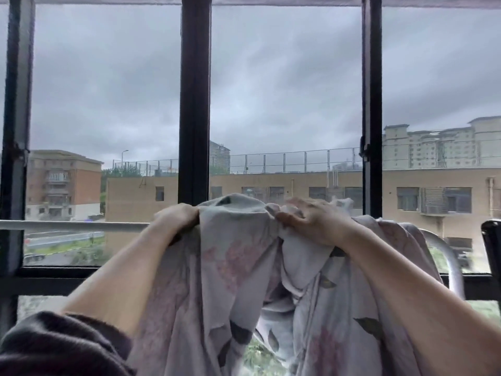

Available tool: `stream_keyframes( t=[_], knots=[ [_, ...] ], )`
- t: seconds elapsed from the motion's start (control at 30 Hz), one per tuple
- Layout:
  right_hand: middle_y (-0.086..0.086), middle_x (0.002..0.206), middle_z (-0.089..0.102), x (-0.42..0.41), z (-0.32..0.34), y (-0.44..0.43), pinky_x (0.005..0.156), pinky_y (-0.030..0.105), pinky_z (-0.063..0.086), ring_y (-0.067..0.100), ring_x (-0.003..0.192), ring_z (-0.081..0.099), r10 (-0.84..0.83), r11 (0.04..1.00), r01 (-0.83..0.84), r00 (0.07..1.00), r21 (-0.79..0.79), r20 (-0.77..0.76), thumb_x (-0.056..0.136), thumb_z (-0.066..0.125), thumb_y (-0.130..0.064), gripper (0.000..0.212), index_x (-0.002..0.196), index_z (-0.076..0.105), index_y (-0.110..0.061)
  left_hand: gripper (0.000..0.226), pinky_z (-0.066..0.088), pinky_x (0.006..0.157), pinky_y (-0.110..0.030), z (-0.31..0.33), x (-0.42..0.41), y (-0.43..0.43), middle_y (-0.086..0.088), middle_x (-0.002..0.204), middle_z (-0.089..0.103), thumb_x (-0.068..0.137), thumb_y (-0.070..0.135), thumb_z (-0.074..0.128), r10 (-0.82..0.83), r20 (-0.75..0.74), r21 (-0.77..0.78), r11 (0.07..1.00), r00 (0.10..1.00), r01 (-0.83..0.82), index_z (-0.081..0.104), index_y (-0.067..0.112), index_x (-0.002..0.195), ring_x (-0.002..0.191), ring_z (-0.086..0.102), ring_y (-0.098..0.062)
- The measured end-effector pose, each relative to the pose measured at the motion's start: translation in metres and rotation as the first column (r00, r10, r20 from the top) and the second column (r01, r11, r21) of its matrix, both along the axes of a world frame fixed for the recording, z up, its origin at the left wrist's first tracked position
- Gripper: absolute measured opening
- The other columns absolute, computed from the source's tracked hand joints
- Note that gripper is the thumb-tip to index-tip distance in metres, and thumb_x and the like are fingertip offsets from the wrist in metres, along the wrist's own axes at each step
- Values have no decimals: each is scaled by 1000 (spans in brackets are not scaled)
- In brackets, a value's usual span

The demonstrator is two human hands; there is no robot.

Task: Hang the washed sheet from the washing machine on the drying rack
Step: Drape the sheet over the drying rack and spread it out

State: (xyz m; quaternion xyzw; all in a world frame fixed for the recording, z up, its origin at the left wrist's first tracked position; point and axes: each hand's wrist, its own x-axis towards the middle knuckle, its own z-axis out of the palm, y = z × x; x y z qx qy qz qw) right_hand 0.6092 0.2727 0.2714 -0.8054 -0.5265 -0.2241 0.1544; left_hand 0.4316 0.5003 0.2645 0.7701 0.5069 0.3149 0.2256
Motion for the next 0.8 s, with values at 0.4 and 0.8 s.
stream_keyframes(
  t=[0.4,0.8],
  knots=[
    [9,107,67,-2,-7,29,89,37,38,30,102,60,-192,954,180,981,238,26,96,41,-36,32,99,67,-18,64,39,97,-47,-10,38,-80,1,127,54,77,68,41,-342,-441,606,568,830,557,39,34,131,117,50,-22],
    [19,103,68,57,53,21,60,20,27,22,90,58,96,631,185,945,754,-313,95,47,-12,26,104,69,0,21,45,82,-39,18,2,21,-18,111,64,84,10,44,-2,59,497,867,998,-28,60,16,97,101,57,-35]
  ],
)
